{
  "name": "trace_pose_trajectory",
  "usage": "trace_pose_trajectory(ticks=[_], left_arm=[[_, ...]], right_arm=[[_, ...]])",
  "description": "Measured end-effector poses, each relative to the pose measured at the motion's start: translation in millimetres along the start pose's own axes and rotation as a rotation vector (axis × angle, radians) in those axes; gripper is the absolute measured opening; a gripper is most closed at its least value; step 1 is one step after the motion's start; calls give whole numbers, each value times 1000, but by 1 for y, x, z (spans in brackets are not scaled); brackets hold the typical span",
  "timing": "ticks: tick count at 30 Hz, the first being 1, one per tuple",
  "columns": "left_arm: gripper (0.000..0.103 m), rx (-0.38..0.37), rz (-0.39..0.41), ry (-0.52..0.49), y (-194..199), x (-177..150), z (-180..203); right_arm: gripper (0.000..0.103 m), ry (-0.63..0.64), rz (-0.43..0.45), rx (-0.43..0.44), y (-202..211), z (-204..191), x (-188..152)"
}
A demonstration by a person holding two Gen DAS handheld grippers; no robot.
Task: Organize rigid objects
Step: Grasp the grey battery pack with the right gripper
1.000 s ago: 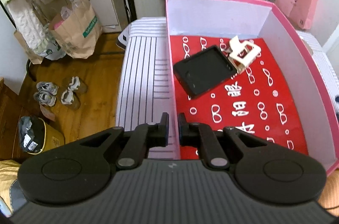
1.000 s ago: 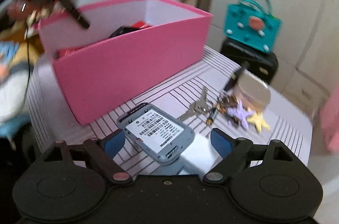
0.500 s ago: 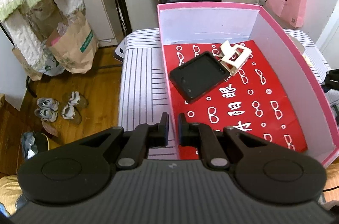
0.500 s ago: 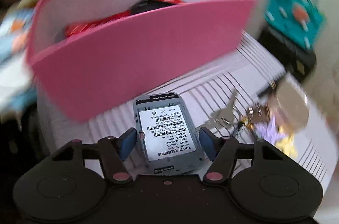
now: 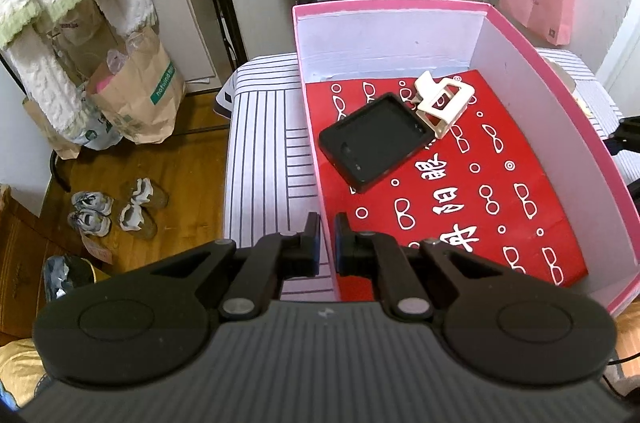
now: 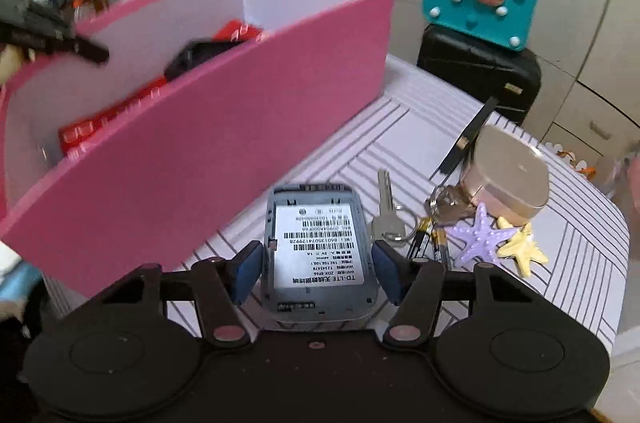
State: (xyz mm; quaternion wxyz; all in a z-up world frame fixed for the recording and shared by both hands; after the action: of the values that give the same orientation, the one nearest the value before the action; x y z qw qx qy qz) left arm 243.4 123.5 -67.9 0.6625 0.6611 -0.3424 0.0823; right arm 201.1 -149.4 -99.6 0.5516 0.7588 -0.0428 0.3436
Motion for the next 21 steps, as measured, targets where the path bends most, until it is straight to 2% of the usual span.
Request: trace_pose_trajectory(ticks=[5,11,21], left_arm=[[7,1,16,6,3,0,0],[7,-10,29,18,2,-1,-1],[8,-32,42,15,3,-1,-2]], right_arm=[[65,-51,57,-33,23,3,10],[64,-71,76,-42,37,-2,12],[64,-82,-37,-52,9,1,-3]])
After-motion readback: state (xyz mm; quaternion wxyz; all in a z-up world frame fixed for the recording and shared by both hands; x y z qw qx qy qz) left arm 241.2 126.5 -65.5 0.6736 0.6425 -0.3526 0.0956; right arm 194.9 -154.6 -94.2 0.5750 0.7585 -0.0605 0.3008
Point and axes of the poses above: each gripper's, at about its wrist camera, not at the fingertips, and y roughly against the way its jaws point, z to its right, x to its top, the point moved 10 cm from there along -y, roughly the way its jaws point, and after that the axes turned 8 degrees about -y, right-handed, at the moved point
